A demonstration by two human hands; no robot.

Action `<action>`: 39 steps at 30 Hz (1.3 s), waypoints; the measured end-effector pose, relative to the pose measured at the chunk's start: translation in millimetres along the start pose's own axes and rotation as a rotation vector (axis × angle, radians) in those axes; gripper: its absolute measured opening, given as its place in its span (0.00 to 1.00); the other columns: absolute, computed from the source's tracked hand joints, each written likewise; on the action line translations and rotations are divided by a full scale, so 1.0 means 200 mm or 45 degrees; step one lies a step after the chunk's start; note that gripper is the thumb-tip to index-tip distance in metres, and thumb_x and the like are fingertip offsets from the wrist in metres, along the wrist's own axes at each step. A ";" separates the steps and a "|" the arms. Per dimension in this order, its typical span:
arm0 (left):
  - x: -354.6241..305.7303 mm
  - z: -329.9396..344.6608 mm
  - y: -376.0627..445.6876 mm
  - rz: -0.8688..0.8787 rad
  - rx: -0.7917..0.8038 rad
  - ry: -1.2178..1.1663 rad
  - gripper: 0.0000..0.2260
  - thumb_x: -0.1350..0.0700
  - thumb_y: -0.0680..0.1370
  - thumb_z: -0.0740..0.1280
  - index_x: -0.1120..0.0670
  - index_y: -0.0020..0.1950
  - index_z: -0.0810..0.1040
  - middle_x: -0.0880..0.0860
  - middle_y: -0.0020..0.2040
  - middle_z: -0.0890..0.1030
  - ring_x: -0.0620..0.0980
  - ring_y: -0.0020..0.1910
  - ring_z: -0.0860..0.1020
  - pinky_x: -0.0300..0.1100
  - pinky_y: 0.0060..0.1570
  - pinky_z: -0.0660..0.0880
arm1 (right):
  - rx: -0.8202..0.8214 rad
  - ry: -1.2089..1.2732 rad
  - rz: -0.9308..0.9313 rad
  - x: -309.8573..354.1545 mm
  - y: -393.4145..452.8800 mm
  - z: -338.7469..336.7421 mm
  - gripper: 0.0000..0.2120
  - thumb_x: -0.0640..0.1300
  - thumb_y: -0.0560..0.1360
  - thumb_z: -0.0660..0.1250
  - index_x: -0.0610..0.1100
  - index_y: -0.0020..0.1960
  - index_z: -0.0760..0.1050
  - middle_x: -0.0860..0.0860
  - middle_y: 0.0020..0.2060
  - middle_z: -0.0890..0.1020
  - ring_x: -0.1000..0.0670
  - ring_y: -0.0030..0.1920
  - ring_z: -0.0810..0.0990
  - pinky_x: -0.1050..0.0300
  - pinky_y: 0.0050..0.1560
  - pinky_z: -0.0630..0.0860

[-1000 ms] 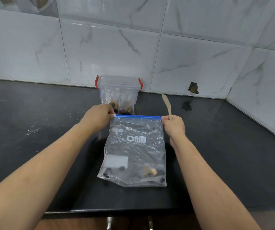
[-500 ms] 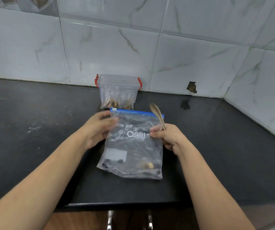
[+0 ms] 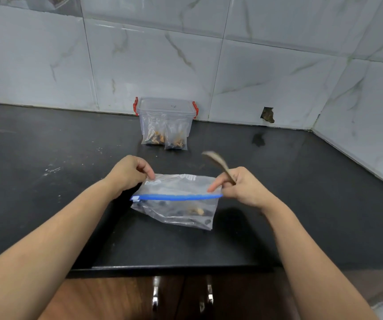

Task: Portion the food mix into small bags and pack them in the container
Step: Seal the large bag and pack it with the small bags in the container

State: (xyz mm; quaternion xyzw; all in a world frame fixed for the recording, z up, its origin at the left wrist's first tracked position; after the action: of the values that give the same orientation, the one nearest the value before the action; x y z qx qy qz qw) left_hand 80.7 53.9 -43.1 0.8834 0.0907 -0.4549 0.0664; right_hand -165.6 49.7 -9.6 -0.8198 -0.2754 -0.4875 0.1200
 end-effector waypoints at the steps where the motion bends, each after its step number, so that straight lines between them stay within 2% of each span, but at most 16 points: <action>1: 0.00 0.01 0.00 -0.034 0.059 -0.010 0.20 0.72 0.72 0.62 0.51 0.30 0.81 0.59 0.38 0.81 0.53 0.37 0.75 0.43 0.43 0.74 | 0.083 -0.173 0.030 -0.01 -0.01 0.04 0.15 0.27 0.64 0.63 0.42 0.39 0.84 0.57 0.17 0.64 0.58 0.21 0.60 0.63 0.29 0.60; 4: -0.05 -0.03 -0.04 -0.097 0.126 0.015 0.17 0.71 0.74 0.60 0.54 0.41 0.83 0.57 0.46 0.83 0.54 0.47 0.79 0.44 0.51 0.74 | 0.212 -0.484 0.163 -0.04 -0.03 0.08 0.18 0.29 0.67 0.63 0.45 0.43 0.86 0.58 0.18 0.68 0.56 0.22 0.63 0.58 0.33 0.61; 6: -0.19 -0.13 -0.09 0.079 -0.076 0.266 0.15 0.67 0.75 0.60 0.53 0.50 0.83 0.53 0.55 0.82 0.52 0.57 0.78 0.41 0.57 0.70 | 0.266 -0.492 0.213 -0.02 -0.05 0.11 0.11 0.36 0.69 0.64 0.44 0.43 0.85 0.57 0.20 0.73 0.57 0.23 0.65 0.59 0.32 0.63; 8: -0.37 -0.09 -0.21 0.331 -0.077 0.441 0.14 0.52 0.76 0.61 0.50 0.58 0.81 0.48 0.63 0.78 0.48 0.63 0.75 0.39 0.61 0.66 | 0.208 -0.473 0.203 0.04 -0.04 0.11 0.12 0.49 0.70 0.66 0.40 0.40 0.81 0.53 0.28 0.78 0.56 0.29 0.69 0.58 0.36 0.65; 11: -0.37 0.16 -0.38 0.343 0.297 0.805 0.42 0.26 0.66 0.47 0.49 0.73 0.67 0.45 0.75 0.65 0.48 0.75 0.60 0.50 0.71 0.57 | -0.005 -0.590 0.156 0.13 0.01 0.08 0.15 0.55 0.76 0.60 0.44 0.45 0.77 0.52 0.38 0.78 0.50 0.41 0.76 0.51 0.46 0.72; 13: -0.27 0.24 -0.45 0.299 0.374 1.031 0.59 0.18 0.55 0.34 0.50 0.78 0.52 0.48 0.79 0.54 0.49 0.77 0.49 0.55 0.73 0.48 | -0.053 -0.769 0.141 0.16 0.01 0.12 0.12 0.57 0.78 0.55 0.51 0.49 0.72 0.51 0.46 0.80 0.46 0.48 0.78 0.49 0.48 0.73; 16: -0.18 0.29 -0.49 0.358 0.402 1.116 0.62 0.19 0.50 0.28 0.52 0.78 0.40 0.51 0.79 0.42 0.50 0.77 0.40 0.52 0.73 0.41 | -0.176 -1.115 0.036 0.19 -0.02 0.20 0.15 0.59 0.79 0.54 0.51 0.57 0.72 0.50 0.53 0.79 0.45 0.54 0.76 0.50 0.47 0.67; 18: -0.17 0.31 -0.50 0.416 0.449 1.105 0.58 0.20 0.54 0.33 0.53 0.77 0.35 0.51 0.78 0.37 0.47 0.76 0.36 0.45 0.72 0.39 | -0.181 -1.355 -0.042 0.19 -0.04 0.28 0.18 0.59 0.79 0.54 0.52 0.62 0.72 0.51 0.57 0.74 0.46 0.58 0.71 0.49 0.49 0.65; 21: -0.16 0.23 -0.48 0.452 0.335 1.095 0.51 0.22 0.65 0.44 0.54 0.77 0.36 0.51 0.78 0.37 0.43 0.74 0.36 0.37 0.70 0.37 | -0.141 -1.412 -0.080 0.14 -0.08 0.32 0.18 0.57 0.80 0.52 0.51 0.64 0.71 0.52 0.61 0.69 0.46 0.60 0.67 0.49 0.51 0.66; 23: -0.13 0.15 -0.46 0.469 0.147 1.207 0.50 0.24 0.64 0.35 0.55 0.78 0.42 0.51 0.78 0.42 0.48 0.77 0.43 0.41 0.72 0.43 | -0.112 -1.436 -0.104 0.11 -0.11 0.34 0.19 0.57 0.81 0.49 0.52 0.65 0.71 0.53 0.63 0.69 0.46 0.60 0.68 0.49 0.51 0.65; 25: -0.14 0.11 -0.47 0.504 -0.019 1.293 0.48 0.26 0.69 0.33 0.56 0.76 0.59 0.55 0.77 0.59 0.55 0.75 0.61 0.54 0.69 0.61 | -0.131 -1.489 -0.152 0.12 -0.14 0.35 0.23 0.58 0.80 0.46 0.52 0.64 0.73 0.54 0.64 0.71 0.47 0.61 0.70 0.49 0.50 0.65; 27: -0.16 0.08 -0.45 0.557 -0.160 1.302 0.38 0.31 0.73 0.47 0.55 0.68 0.75 0.57 0.65 0.77 0.60 0.59 0.78 0.58 0.51 0.76 | -0.193 -1.513 -0.202 0.18 -0.16 0.34 0.26 0.58 0.76 0.46 0.51 0.58 0.79 0.52 0.61 0.77 0.48 0.60 0.75 0.48 0.49 0.70; 28: -0.19 0.07 -0.44 0.561 -0.219 1.308 0.34 0.32 0.71 0.54 0.53 0.65 0.78 0.56 0.58 0.79 0.60 0.51 0.79 0.55 0.44 0.78 | -0.223 -1.527 -0.252 0.20 -0.17 0.34 0.27 0.58 0.75 0.46 0.50 0.57 0.80 0.52 0.59 0.79 0.48 0.60 0.77 0.49 0.49 0.72; 31: -0.25 0.08 -0.38 0.459 -0.197 1.180 0.31 0.39 0.70 0.70 0.49 0.70 0.71 0.55 0.53 0.74 0.57 0.47 0.76 0.50 0.39 0.76 | -0.082 -1.516 -0.198 0.15 -0.15 0.36 0.32 0.58 0.74 0.38 0.48 0.60 0.76 0.52 0.53 0.80 0.47 0.54 0.78 0.52 0.44 0.70; 34: -0.28 0.19 -0.30 0.404 -0.033 0.994 0.29 0.48 0.76 0.67 0.49 0.75 0.61 0.53 0.62 0.70 0.56 0.56 0.75 0.49 0.53 0.74 | -0.336 -1.596 -0.107 0.14 -0.19 0.29 0.24 0.55 0.73 0.48 0.47 0.42 0.81 0.51 0.35 0.78 0.46 0.31 0.76 0.57 0.29 0.61; 39: -0.40 0.36 -0.20 0.495 -0.039 0.911 0.19 0.53 0.77 0.64 0.50 0.68 0.71 0.51 0.61 0.74 0.54 0.57 0.77 0.46 0.52 0.74 | -0.624 -1.578 0.049 0.13 -0.23 0.17 0.14 0.49 0.66 0.72 0.45 0.26 0.74 0.49 0.26 0.74 0.48 0.27 0.69 0.57 0.29 0.57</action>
State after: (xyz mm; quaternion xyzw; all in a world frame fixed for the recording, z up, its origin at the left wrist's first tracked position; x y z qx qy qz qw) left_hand -31.2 69.7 -20.5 0.9855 -0.0540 -0.0965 0.1286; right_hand -157.3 111.9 -6.5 -0.9567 -0.1599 0.0277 -0.2418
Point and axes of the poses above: each hand's wrist, its own y-axis towards the middle knuckle, its own z-axis out of the palm, x = y × z, the point moved 10 cm from there along y, towards the middle knuckle
